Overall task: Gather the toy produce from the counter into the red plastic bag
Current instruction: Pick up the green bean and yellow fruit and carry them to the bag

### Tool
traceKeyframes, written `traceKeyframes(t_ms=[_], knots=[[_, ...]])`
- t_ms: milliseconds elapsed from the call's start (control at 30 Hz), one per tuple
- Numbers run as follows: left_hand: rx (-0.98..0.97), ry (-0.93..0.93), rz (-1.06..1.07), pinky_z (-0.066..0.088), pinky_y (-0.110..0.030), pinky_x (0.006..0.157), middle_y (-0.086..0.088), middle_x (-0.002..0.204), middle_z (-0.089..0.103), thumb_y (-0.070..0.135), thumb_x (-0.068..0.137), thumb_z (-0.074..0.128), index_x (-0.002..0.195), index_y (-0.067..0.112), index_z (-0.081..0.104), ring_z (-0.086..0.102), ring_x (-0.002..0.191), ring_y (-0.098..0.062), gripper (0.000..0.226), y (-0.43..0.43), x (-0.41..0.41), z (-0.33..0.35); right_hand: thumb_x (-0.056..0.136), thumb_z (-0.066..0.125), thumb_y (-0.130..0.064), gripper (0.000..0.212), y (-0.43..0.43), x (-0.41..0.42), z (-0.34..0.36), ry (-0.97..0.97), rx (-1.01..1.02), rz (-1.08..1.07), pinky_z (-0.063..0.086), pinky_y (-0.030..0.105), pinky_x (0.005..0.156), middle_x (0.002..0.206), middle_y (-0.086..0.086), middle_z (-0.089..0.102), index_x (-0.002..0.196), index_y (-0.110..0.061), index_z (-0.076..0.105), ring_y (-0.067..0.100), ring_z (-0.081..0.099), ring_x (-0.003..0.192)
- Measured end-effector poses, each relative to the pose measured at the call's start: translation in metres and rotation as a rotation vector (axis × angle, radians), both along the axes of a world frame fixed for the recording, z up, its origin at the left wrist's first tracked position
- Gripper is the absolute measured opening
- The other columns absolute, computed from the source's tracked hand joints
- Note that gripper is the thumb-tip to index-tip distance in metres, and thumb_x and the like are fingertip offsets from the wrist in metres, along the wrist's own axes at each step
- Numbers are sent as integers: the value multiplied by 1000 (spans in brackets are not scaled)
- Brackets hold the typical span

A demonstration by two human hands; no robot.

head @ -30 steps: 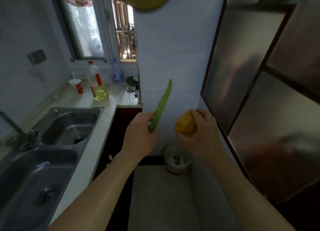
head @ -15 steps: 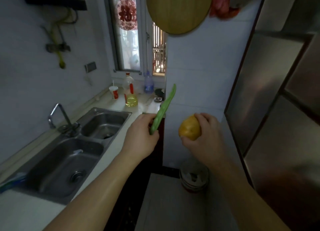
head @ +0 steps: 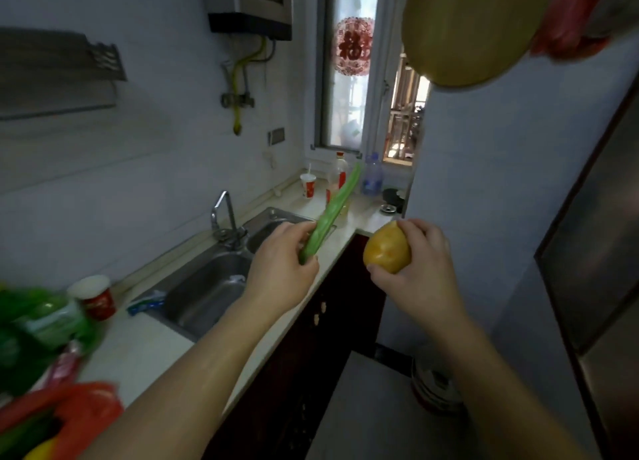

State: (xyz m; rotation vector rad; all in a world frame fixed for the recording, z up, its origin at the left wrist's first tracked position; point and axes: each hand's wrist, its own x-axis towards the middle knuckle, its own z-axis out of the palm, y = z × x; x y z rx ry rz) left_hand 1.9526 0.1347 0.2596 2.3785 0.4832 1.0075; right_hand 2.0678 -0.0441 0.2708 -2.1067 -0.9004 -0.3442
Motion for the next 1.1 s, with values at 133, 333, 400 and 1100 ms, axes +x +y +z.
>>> traceKeyframes(t_ms=[133, 333, 400, 1100], knots=[[5, 16, 67, 49, -20, 74, 17, 101, 52, 14, 81, 69, 127, 32, 57, 52, 83, 2, 51, 36, -54, 4, 67, 75, -44, 85, 42, -40, -1, 30, 1, 87, 33, 35, 106, 138, -10, 27, 140, -26, 37, 14, 28, 129], [29, 41, 192, 37, -4, 63, 19, 100, 51, 16, 82, 68, 128, 29, 58, 51, 80, 10, 49, 78, -129, 5, 67, 76, -41, 82, 97, -97, -6, -4, 33, 213, 31, 33, 107, 135, -6, 32, 138, -21, 41, 15, 29, 128], [19, 38, 226, 37, -4, 63, 17, 99, 51, 12, 82, 68, 127, 26, 59, 53, 79, 9, 48, 86, -150, 4, 66, 76, -41, 82, 112, -112, -7, -28, 36, 245, 28, 29, 107, 134, -4, 34, 138, -19, 42, 16, 30, 127], [36, 123, 808, 52, -35, 81, 5, 109, 59, 16, 78, 64, 123, 25, 60, 57, 94, -15, 46, 101, -326, -14, 66, 77, -36, 80, 229, -232, -23, -15, -9, 804, 26, 25, 102, 132, 0, 37, 136, -17, 44, 18, 31, 125]])
